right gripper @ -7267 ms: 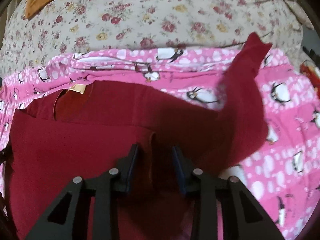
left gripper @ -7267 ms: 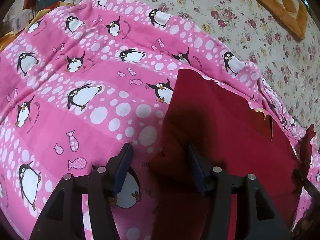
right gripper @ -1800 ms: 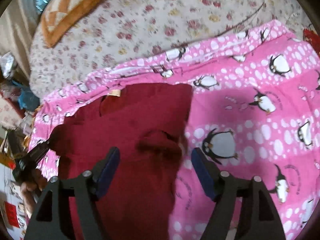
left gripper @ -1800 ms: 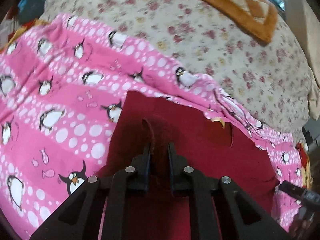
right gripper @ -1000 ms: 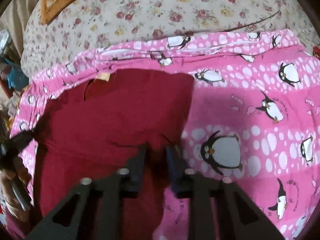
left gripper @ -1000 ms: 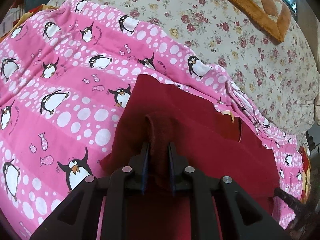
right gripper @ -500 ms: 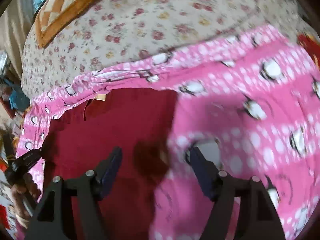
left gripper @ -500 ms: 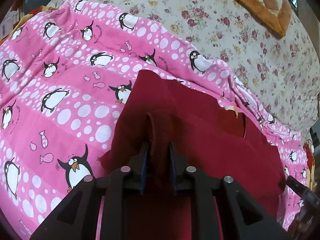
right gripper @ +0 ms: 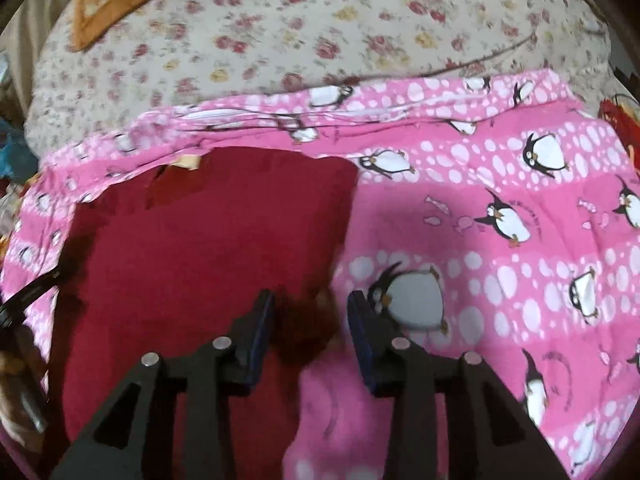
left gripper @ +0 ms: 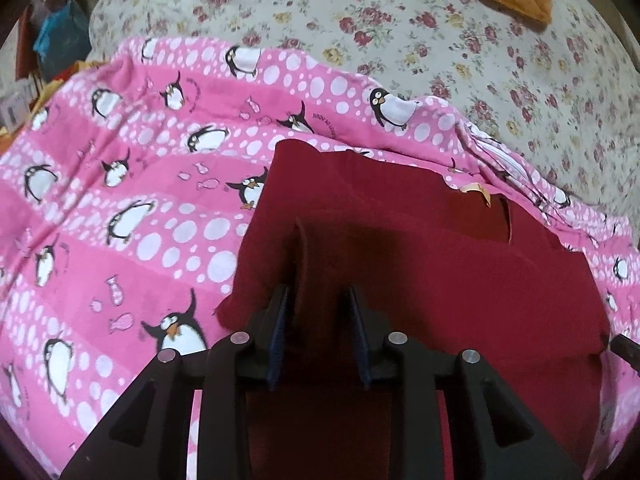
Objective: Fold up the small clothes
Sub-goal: 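Release the folded side with the left gripper and withdraw both grippers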
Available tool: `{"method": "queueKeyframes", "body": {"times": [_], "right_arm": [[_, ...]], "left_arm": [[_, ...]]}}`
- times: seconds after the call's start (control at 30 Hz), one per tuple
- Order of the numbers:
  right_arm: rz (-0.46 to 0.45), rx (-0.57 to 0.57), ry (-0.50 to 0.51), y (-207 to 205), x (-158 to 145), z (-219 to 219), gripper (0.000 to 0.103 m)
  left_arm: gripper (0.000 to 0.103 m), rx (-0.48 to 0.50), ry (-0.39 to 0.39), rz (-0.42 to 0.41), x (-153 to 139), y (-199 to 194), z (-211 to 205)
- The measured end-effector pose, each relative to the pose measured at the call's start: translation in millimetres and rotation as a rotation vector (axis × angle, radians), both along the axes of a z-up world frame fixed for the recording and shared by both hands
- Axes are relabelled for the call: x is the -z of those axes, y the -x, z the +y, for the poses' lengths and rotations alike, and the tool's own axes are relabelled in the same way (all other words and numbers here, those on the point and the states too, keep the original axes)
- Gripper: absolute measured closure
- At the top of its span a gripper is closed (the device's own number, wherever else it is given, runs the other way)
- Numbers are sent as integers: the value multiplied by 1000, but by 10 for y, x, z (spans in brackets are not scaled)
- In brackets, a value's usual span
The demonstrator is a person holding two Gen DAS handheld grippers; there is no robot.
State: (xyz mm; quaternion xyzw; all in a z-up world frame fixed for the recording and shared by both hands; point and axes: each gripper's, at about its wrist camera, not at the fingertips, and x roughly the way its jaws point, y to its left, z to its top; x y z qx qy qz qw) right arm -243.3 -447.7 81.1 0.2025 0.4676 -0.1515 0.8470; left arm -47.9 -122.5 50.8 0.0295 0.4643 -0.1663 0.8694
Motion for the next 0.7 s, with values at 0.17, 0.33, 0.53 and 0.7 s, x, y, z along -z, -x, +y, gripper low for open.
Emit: {"method": "queueKeyframes", "body": {"times": [0.17, 0.33, 0.53, 0.7], "right_arm": [[18, -44, -69, 315, -23, 224, 53], [46, -84, -120, 616, 74, 447, 48], [64, -115, -160, 944, 185, 660, 41], [90, -153, -159, 1160, 234, 830, 36]], "left_arm": [[93, 19, -5, -21, -45, 203, 85], [93, 34, -29, -30, -95, 422, 149], [93, 95, -46, -59, -198, 837, 221], [92, 124, -67, -34, -134, 1170, 353]]}}
